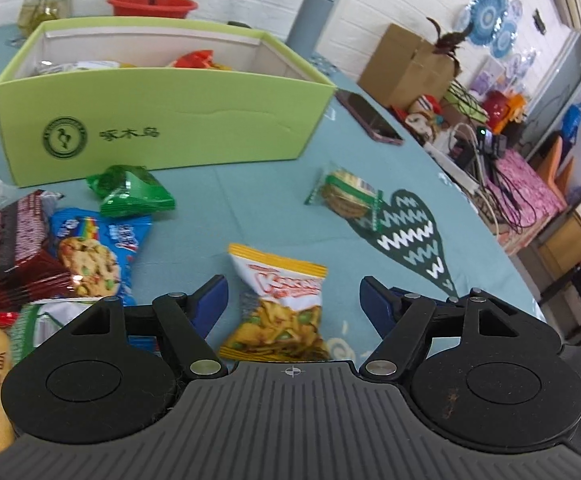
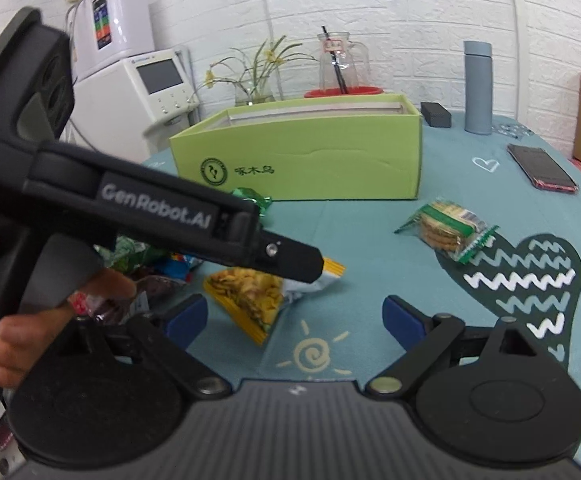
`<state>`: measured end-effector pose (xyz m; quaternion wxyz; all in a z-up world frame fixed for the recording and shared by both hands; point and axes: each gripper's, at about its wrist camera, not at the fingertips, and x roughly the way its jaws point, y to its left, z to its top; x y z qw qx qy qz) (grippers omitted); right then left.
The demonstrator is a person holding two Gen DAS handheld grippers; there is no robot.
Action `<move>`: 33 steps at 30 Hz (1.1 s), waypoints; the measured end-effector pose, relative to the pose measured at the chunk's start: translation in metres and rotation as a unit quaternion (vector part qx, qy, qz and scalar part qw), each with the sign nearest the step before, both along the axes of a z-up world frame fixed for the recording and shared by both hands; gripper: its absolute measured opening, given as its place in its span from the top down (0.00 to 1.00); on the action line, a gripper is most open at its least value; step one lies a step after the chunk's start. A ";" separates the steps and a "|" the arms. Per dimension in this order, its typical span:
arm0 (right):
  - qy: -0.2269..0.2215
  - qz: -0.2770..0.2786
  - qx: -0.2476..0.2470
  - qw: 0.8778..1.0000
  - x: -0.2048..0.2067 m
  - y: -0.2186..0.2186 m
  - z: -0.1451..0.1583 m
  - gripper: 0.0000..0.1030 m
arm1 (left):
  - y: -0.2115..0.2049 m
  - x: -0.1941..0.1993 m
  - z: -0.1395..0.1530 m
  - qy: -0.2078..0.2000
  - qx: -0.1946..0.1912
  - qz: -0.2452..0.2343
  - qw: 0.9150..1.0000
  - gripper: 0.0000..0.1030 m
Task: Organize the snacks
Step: 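Grasp the yellow Kakao chip bag on the table with the left gripper, then lower the yellow chip bag into the green box and open the left gripper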
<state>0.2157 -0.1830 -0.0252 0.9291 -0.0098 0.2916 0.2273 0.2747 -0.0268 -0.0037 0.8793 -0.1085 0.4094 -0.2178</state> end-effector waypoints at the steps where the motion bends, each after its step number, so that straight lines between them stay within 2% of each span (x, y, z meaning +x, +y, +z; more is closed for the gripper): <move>1: 0.000 0.005 -0.002 1.000 0.001 0.003 0.000 0.10 | 0.002 0.001 0.000 0.002 -0.001 0.001 1.000 0.43; 5: 0.004 0.018 -0.011 1.000 0.006 0.019 -0.006 0.12 | 0.003 0.001 -0.004 0.013 -0.005 -0.008 1.000 0.44; 7: 0.008 0.020 -0.020 1.000 0.009 0.026 -0.008 0.17 | 0.001 0.002 -0.008 0.018 -0.010 -0.016 1.000 0.50; 8: 0.012 0.021 -0.022 0.999 0.010 0.029 -0.010 0.23 | 0.001 0.003 -0.010 0.023 -0.014 -0.022 0.999 0.54; 10: 0.024 0.026 -0.020 0.999 0.015 0.032 -0.013 0.39 | 0.001 0.006 -0.016 0.037 -0.027 -0.028 0.999 0.83; 15: 0.007 0.028 -0.032 0.999 0.014 0.037 -0.004 0.43 | 0.011 0.009 -0.001 0.037 -0.058 -0.024 0.997 0.85; 21: -0.056 0.037 -0.044 0.997 0.033 0.041 0.037 0.42 | 0.011 0.035 0.055 -0.022 -0.051 -0.016 0.998 0.84; 27: -0.104 0.044 -0.055 0.992 0.090 0.044 0.075 0.41 | 0.006 0.100 0.095 -0.061 -0.042 -0.005 0.997 0.84; 30: -0.104 0.051 -0.058 0.992 0.128 0.045 0.084 0.40 | 0.005 0.135 0.099 -0.062 -0.040 0.004 0.997 0.84; 33: -0.086 0.059 -0.052 0.993 0.165 0.044 0.084 0.39 | 0.003 0.168 0.091 -0.050 -0.031 0.015 0.998 0.82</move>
